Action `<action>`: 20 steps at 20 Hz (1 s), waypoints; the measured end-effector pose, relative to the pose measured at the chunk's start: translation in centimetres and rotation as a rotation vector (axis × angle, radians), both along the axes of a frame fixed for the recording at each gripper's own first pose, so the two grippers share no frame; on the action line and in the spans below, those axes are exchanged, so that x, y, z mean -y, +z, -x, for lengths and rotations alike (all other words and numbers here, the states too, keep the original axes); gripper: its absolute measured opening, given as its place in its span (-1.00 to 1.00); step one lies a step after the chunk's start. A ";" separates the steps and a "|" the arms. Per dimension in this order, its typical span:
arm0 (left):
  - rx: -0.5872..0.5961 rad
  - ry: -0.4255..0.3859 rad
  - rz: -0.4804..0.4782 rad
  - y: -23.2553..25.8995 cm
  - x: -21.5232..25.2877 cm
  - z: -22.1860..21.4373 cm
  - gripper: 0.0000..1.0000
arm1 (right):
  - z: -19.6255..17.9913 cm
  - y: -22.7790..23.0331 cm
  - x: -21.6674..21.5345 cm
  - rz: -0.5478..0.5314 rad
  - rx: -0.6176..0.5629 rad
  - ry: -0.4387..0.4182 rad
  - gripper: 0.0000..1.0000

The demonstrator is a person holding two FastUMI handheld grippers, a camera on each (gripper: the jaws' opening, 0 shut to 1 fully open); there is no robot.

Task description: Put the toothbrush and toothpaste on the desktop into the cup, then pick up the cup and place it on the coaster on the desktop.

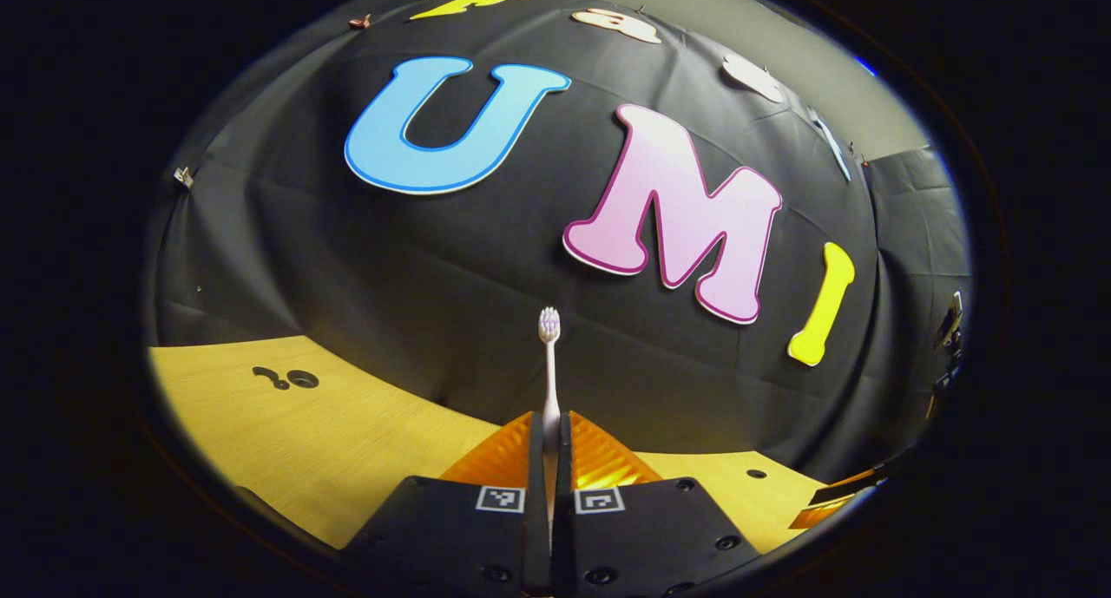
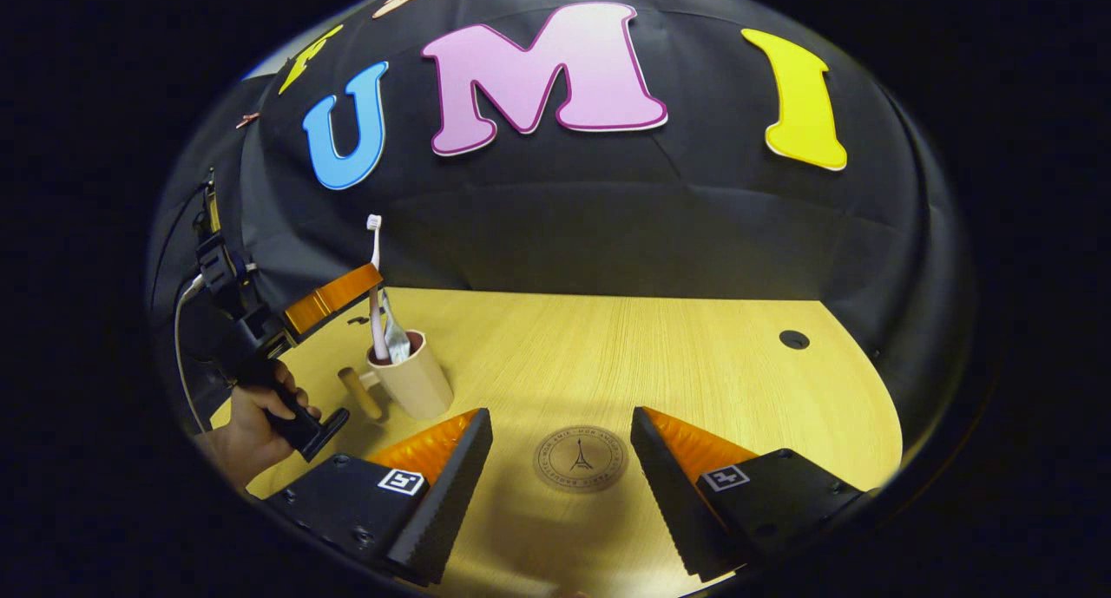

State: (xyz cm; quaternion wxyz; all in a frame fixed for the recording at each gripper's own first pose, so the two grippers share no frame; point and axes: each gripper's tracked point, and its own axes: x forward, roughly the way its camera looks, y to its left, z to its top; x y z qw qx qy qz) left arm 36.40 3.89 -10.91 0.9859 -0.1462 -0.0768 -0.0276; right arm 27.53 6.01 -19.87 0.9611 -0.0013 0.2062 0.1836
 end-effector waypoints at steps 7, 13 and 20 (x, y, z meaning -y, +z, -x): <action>-0.007 -0.037 -0.059 -1.4 2.0 1.6 -0.08 | -0.1 -1.0 0.9 0.019 -0.011 -0.017 0.96; -0.106 -0.063 -0.147 -0.8 2.0 4.0 0.92 | 0.4 -0.3 2.1 0.008 -0.012 -0.029 0.96; -0.412 -0.106 -0.225 -3.8 0.4 6.2 0.95 | 1.4 0.5 4.7 -0.011 -0.018 -0.046 0.96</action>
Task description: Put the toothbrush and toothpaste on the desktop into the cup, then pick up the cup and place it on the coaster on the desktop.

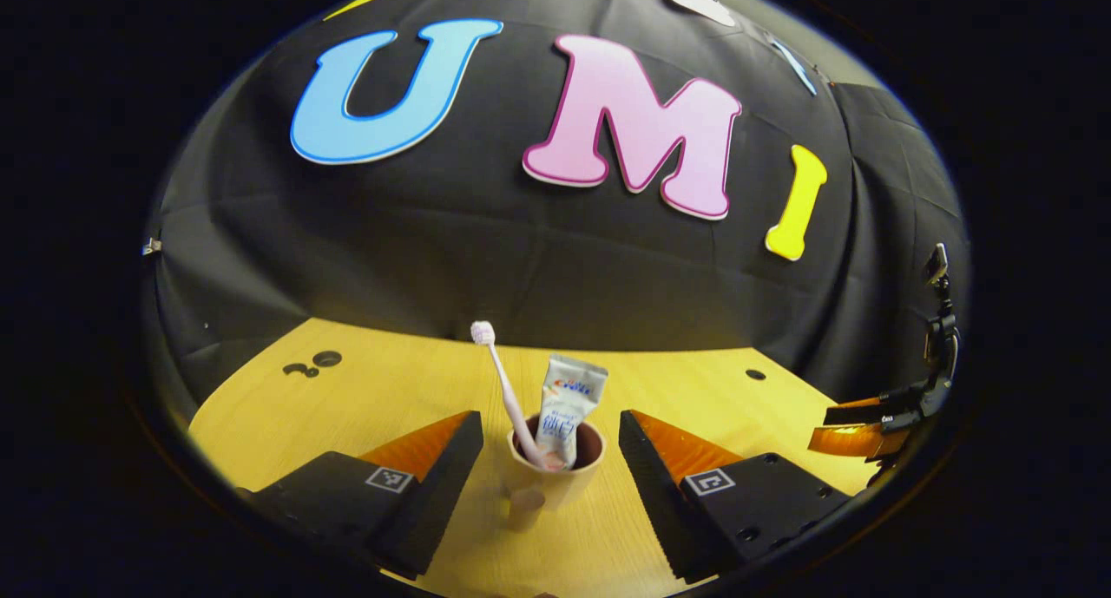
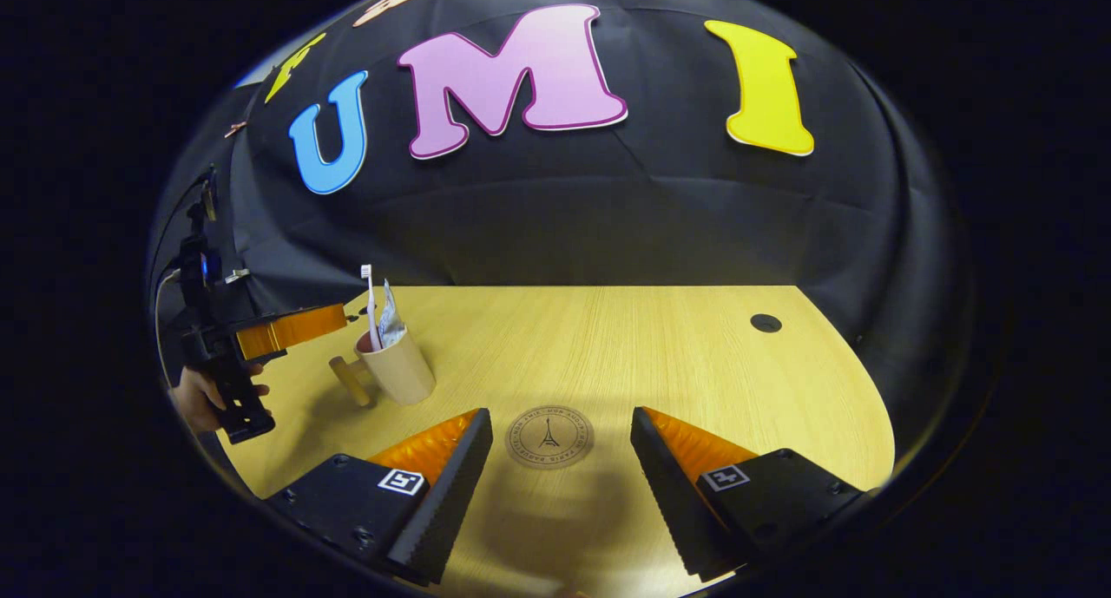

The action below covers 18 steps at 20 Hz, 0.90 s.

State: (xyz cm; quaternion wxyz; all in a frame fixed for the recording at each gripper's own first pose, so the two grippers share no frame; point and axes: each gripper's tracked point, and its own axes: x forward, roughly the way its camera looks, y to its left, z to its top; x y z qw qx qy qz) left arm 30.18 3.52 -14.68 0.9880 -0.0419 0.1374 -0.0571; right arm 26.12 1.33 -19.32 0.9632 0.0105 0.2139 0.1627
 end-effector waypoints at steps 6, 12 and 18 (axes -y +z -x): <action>-0.257 -0.023 -0.033 -2.5 -0.8 0.5 0.95 | 1.6 0.0 1.4 -0.022 -0.030 0.003 0.96; -0.542 -0.109 -0.172 -5.3 -0.8 0.6 0.94 | 4.4 -0.6 3.8 -0.048 -0.073 -0.045 0.96; -0.714 -0.161 -0.249 -7.6 -0.3 0.4 0.86 | 7.6 -2.8 7.2 -0.064 -0.150 -0.132 0.96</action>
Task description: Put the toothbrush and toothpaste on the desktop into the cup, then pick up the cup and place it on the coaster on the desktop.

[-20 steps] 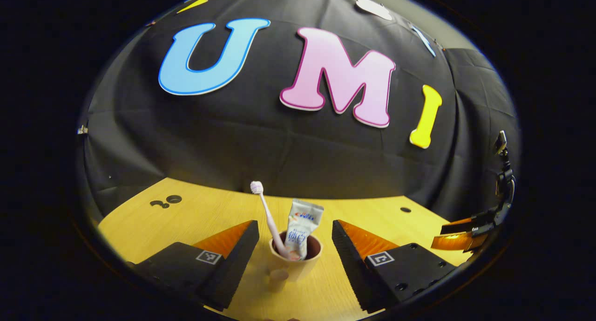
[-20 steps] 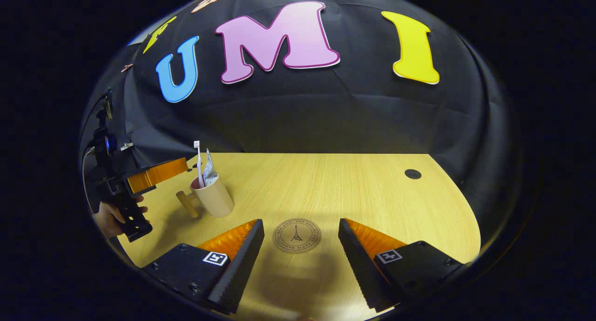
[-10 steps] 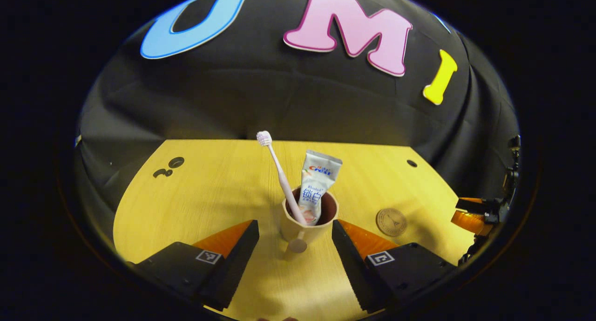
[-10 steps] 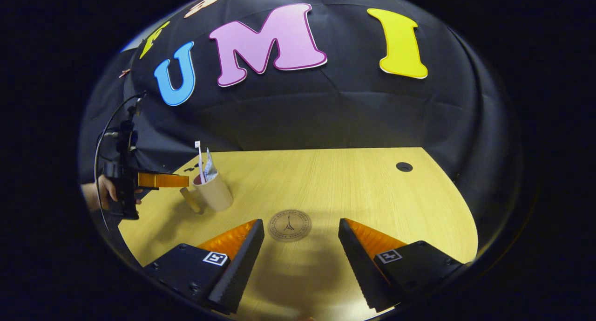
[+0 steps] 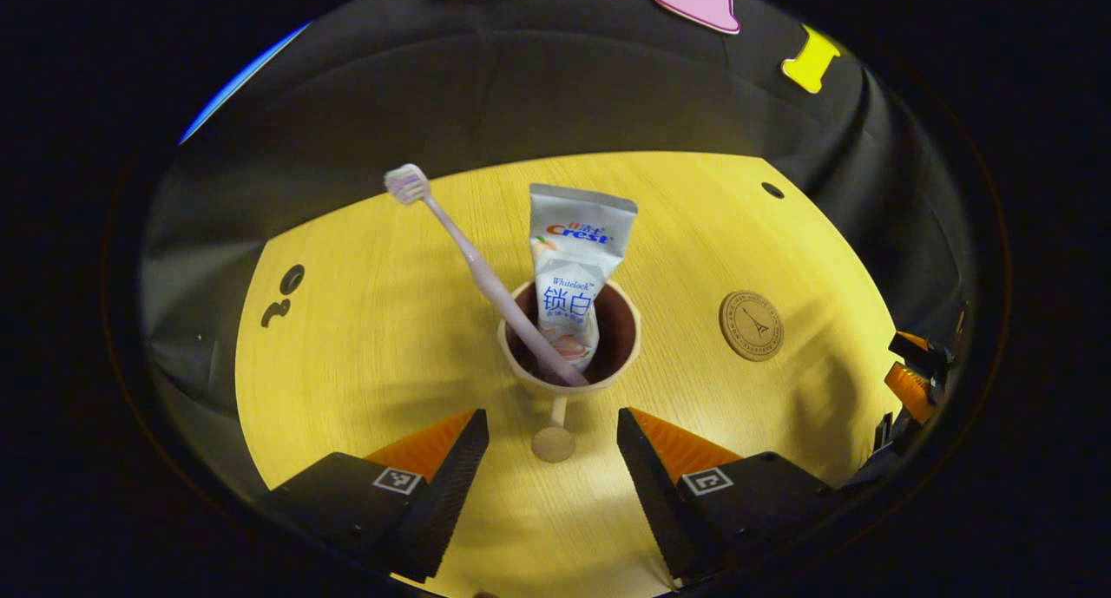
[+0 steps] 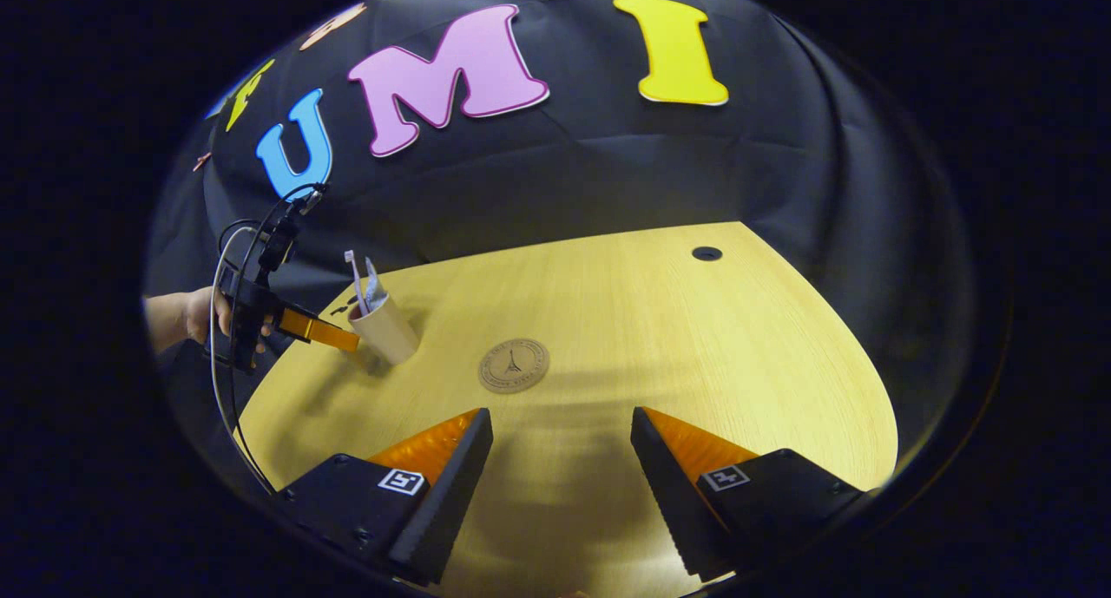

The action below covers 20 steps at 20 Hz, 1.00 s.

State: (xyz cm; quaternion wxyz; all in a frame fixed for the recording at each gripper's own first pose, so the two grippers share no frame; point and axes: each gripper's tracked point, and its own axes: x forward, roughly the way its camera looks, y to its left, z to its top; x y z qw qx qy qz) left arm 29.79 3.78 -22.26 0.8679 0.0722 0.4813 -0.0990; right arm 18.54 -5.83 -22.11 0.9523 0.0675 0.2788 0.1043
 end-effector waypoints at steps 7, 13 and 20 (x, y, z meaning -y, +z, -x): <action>-0.154 -0.065 -0.020 -2.1 1.6 0.3 0.51 | 0.6 -1.5 4.2 -0.007 -0.048 -0.113 0.97; -0.199 -0.067 -0.073 -2.9 0.6 -0.7 -0.16 | 0.3 -1.6 5.0 -0.027 -0.054 -0.150 0.97; -0.201 -0.053 -0.088 -2.4 1.1 -0.6 -0.60 | 1.4 -2.3 5.0 -0.026 -0.087 -0.151 0.97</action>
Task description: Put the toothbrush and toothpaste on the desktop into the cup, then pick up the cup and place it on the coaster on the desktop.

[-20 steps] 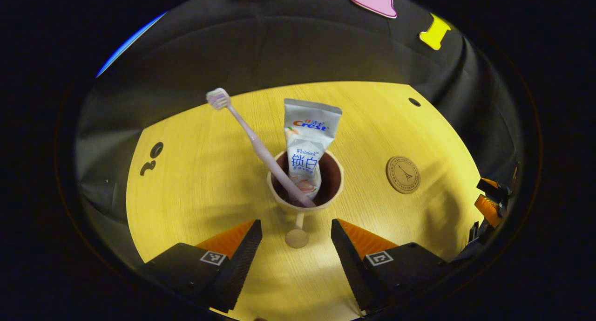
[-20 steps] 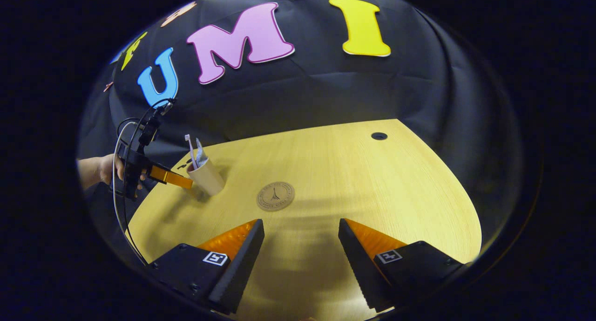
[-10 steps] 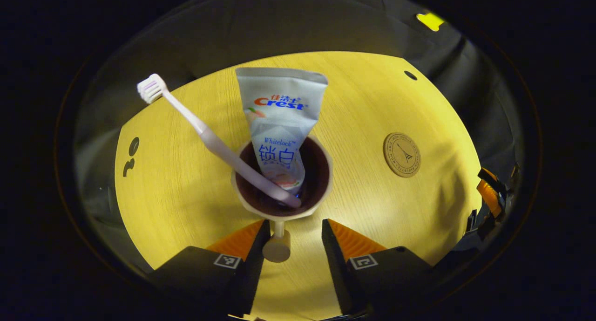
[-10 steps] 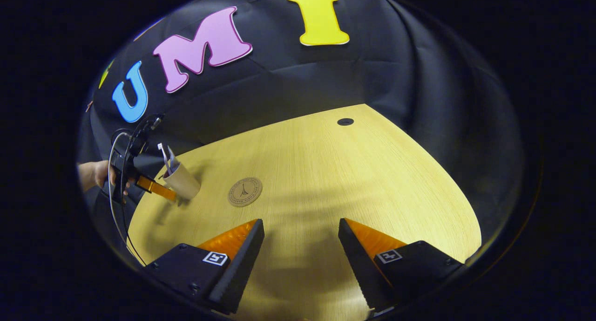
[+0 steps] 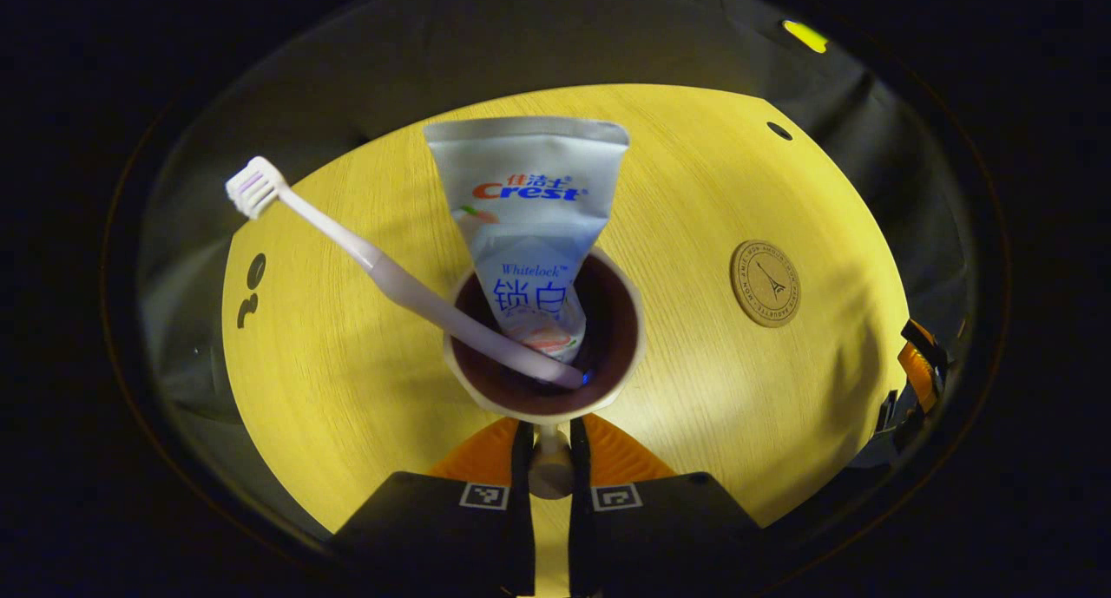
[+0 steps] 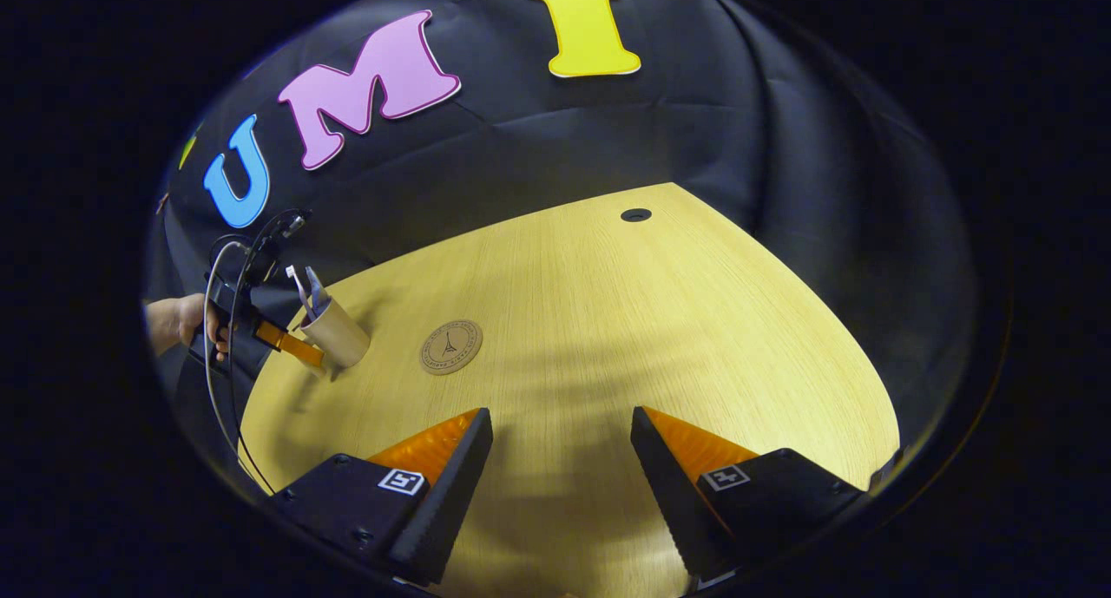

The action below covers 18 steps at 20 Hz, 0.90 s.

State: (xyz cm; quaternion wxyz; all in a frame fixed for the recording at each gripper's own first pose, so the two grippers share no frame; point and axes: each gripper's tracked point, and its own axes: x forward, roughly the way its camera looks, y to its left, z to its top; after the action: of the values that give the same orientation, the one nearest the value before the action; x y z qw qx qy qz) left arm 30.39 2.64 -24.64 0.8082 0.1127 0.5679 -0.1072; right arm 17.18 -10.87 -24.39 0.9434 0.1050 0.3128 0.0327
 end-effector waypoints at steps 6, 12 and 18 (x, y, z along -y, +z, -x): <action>0.033 -0.023 0.002 1.0 0.8 0.2 -0.65 | 0.0 1.1 0.7 0.002 0.017 -0.016 0.97; 0.113 -0.022 0.036 2.8 2.1 0.0 -0.68 | 0.9 1.9 1.2 0.006 0.025 -0.018 0.97; 0.145 -0.094 0.087 4.5 7.1 0.2 -0.68 | 1.6 2.5 2.2 0.018 0.028 -0.027 0.97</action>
State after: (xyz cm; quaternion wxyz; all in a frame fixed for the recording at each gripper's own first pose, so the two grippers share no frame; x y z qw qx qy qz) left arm 30.18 -4.43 -20.11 0.8453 0.1117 0.4969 -0.1612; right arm 15.54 -13.09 -21.88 0.9491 0.1000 0.2982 0.0186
